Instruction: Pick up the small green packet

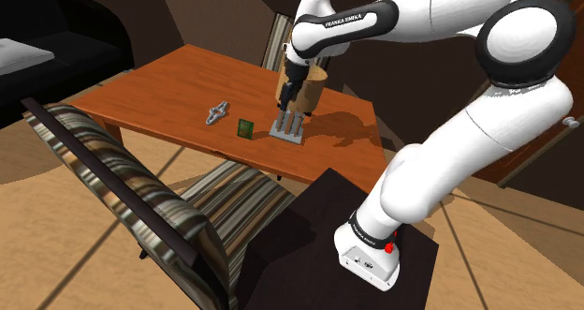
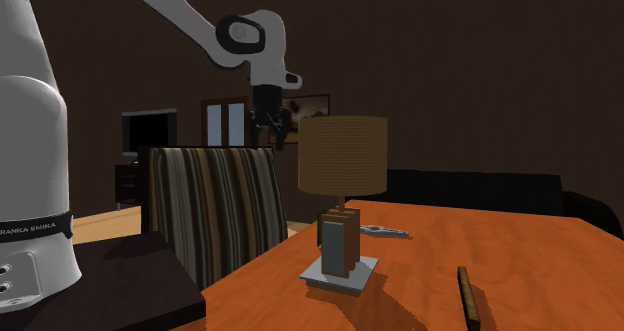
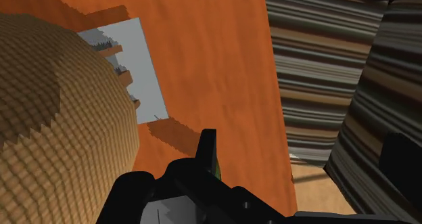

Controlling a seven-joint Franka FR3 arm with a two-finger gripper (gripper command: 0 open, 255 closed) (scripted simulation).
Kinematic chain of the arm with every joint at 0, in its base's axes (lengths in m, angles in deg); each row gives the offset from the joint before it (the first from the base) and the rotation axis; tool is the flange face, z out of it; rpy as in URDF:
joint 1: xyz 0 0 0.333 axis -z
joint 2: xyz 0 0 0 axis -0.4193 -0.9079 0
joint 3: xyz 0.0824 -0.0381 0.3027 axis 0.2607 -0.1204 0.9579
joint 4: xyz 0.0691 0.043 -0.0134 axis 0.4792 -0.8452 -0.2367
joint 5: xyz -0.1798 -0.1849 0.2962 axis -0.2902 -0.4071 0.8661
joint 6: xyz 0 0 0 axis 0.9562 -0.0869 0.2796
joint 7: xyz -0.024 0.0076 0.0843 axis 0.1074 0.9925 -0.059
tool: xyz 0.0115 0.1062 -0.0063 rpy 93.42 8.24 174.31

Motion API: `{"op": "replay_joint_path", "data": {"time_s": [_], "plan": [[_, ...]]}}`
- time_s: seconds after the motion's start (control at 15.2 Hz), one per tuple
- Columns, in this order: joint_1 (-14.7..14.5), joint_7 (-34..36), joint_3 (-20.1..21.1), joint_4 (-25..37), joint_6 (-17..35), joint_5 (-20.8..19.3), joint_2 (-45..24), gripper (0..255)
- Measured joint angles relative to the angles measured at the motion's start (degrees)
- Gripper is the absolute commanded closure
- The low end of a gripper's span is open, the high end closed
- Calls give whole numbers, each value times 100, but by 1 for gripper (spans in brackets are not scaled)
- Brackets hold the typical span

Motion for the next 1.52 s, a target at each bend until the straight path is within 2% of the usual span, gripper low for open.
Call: {"op": "replay_joint_path", "data": {"time_s": [0.46,0.79,0.99,1.12,1.52], "plan": [[-85,-1220,-181,881,790,735,-1725,0],[47,-2019,-43,1674,1064,1280,-2861,0],[173,-2398,99,2318,1046,1516,-3515,0],[250,-2570,175,2557,1120,1626,-3840,0],[316,-2711,263,2569,1443,1766,-4188,0]]}}
